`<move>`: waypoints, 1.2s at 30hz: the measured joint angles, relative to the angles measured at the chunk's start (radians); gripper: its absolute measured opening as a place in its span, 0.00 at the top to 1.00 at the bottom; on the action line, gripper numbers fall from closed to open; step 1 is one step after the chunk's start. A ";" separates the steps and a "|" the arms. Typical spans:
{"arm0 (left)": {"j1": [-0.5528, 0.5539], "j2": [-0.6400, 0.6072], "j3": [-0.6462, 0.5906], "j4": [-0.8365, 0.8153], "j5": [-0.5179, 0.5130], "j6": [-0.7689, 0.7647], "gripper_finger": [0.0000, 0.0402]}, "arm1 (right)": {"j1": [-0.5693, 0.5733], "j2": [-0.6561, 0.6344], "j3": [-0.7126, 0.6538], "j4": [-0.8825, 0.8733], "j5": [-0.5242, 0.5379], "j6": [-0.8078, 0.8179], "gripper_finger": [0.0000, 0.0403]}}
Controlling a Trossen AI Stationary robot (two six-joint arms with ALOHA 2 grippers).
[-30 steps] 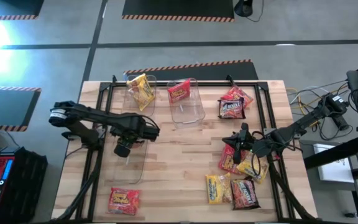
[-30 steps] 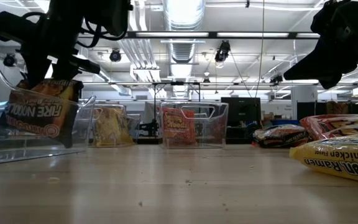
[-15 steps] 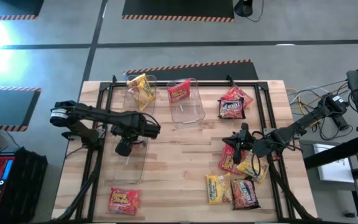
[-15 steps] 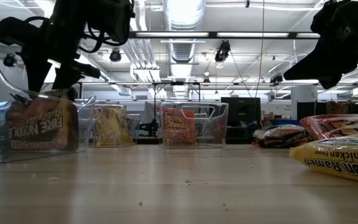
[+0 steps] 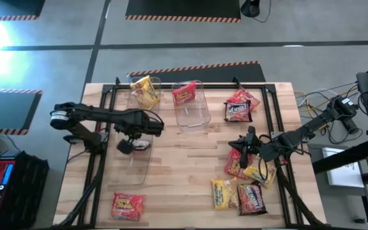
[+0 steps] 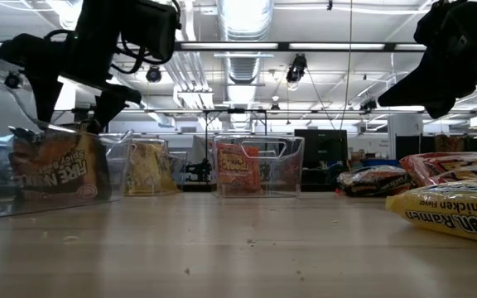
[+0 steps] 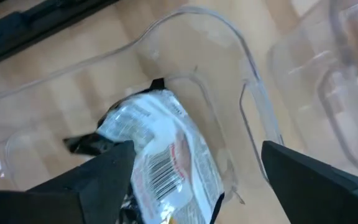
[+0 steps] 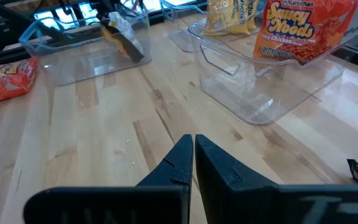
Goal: Sort Maruchan noodles
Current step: Put the orange noodle pack into the top right transparent bin
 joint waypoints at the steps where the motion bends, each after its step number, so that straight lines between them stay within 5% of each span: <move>1: 0.010 0.000 0.000 0.001 -0.002 0.020 0.17 | 0.000 0.000 0.000 0.000 0.000 0.000 0.98; 12: 0.004 -0.063 0.029 -0.015 0.035 0.206 0.17 | 0.000 0.000 0.000 0.000 0.000 0.000 0.98; 20: -0.163 -0.109 0.048 0.048 0.128 0.223 0.17 | 0.000 0.000 0.000 0.000 0.000 0.000 0.98; 24: -0.319 -0.111 0.070 0.109 -0.013 0.130 0.17 | 0.000 0.000 0.000 0.000 0.000 0.000 0.98; 28: -0.481 -0.109 0.095 0.169 -0.290 0.094 0.17 | 0.000 0.000 0.000 0.000 0.000 0.000 0.98; 33: -0.637 -0.109 0.070 0.323 -0.642 0.271 0.17 | 0.000 0.000 0.000 0.000 0.000 0.000 0.98; 36: -0.668 -0.109 0.047 0.420 -0.727 0.288 0.17 | 0.000 0.000 0.000 0.000 0.000 0.000 0.98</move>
